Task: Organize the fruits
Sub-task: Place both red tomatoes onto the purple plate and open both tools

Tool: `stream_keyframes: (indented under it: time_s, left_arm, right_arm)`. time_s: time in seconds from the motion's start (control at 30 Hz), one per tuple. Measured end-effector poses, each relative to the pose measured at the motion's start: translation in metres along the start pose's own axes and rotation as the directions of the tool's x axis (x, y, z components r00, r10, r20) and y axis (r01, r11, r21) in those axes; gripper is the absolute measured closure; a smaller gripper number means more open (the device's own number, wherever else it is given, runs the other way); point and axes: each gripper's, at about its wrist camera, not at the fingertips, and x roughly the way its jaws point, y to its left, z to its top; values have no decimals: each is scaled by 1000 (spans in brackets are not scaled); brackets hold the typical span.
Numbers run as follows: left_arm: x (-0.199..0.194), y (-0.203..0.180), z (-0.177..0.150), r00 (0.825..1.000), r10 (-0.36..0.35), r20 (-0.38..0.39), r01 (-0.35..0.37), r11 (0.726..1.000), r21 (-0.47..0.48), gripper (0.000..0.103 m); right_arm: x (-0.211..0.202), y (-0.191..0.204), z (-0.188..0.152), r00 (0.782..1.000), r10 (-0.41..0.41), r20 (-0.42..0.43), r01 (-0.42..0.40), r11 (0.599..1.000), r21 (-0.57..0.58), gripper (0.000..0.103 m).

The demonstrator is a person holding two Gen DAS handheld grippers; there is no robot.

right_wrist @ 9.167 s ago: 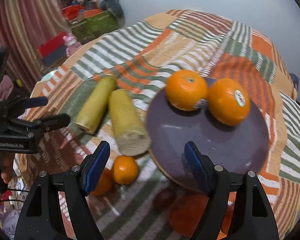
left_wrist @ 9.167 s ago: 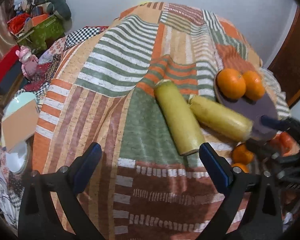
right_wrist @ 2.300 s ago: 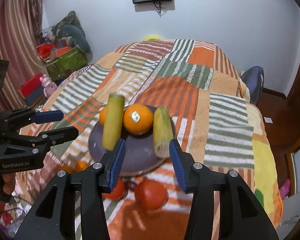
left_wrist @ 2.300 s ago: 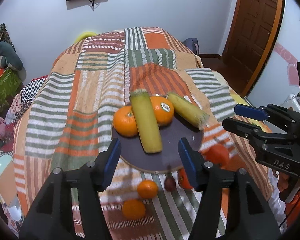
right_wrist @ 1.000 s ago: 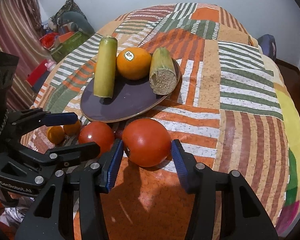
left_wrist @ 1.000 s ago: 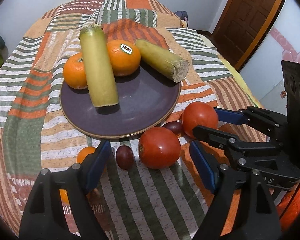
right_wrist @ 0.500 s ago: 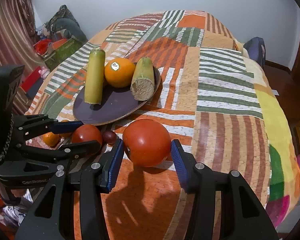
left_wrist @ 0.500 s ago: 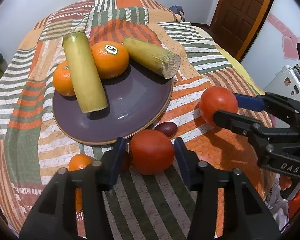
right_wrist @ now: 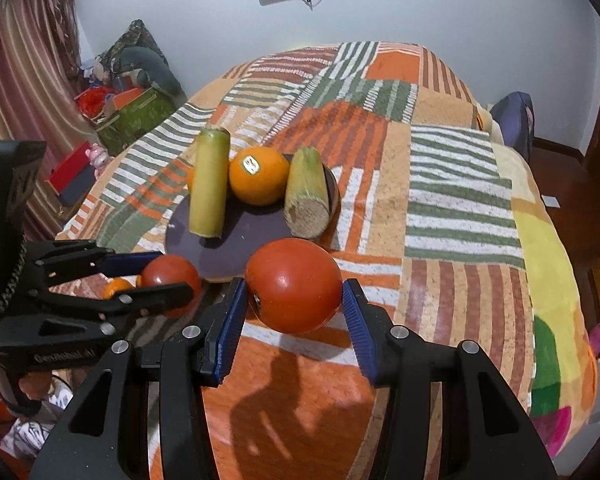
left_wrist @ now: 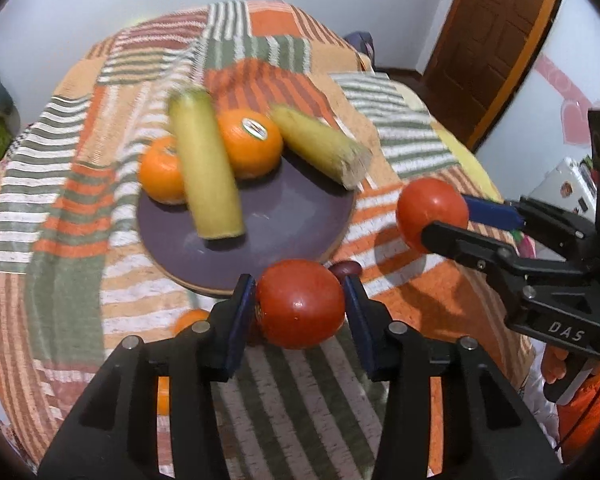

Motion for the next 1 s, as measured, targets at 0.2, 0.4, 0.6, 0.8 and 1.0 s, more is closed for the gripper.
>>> stream_keyframes:
  time_s: [0.2,0.4,0.6,0.8,1.0]
  left_arm:
    - [-24,27,10,996,59,72,-56,997,-48,58]
    - [-28,56,21,989,110,97,-101,991,-94,58]
    - [-19,76,28,987,131,89,-121,987,-109,58]
    - [-5,89,35,989,124,79,-115,987,-113,58]
    - [13,96,38,994,98,56,-91,990,-110,58]
  right_arm:
    - [2,12,15,999,18,29,-17,1000,-24,58]
    - [14,25,31,999,36,37,-34,998,-50,58]
    - [34,34,40,999,47,16,-46,997,-67,58]
    - [55,40,45,999,44,-22,-46,995,-83,58]
    - [74,44,47,998,33,-54,-38,995,-87,58]
